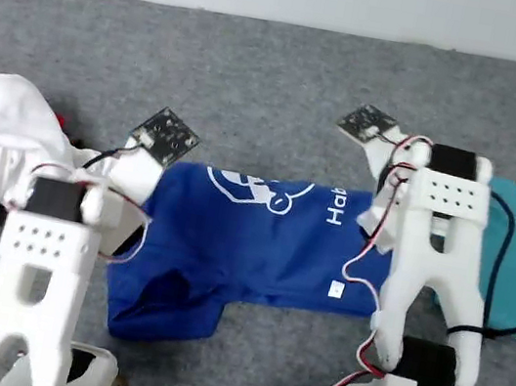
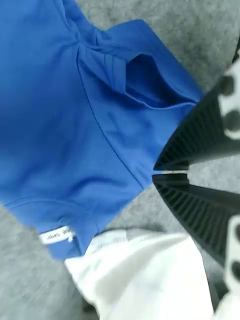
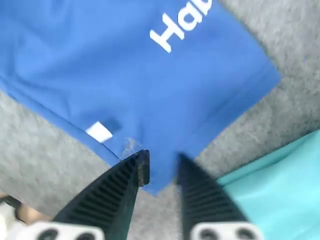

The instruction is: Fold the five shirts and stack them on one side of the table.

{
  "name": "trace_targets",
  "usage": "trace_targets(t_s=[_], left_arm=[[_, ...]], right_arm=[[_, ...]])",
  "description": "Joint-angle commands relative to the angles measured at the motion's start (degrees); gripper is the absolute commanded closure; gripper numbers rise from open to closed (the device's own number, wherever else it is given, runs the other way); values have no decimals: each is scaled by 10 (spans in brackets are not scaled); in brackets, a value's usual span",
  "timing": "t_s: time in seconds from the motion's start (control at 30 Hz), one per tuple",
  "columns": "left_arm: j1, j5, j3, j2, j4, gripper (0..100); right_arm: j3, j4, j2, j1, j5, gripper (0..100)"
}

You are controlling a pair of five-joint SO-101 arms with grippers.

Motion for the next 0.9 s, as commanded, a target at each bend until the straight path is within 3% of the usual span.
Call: trace_targets(t_s=[0.0,0.33,0.5,0.63,0.87], left_arm=[[31,14,-7,85,-26,987],[257,17,-1,231,33,987],[316,46,-1,246,40,987],[302,47,-28,234,41,987],[164,44,-128,206,32,987]], right_arm=[[-29,-5,-4,-14,-55,967],[-31,4,-6,46,-67,967],[-31,6,-8,89,-66,967],[-28,13,-38,97,-66,967],[-28,12,-72,94,-65,967]])
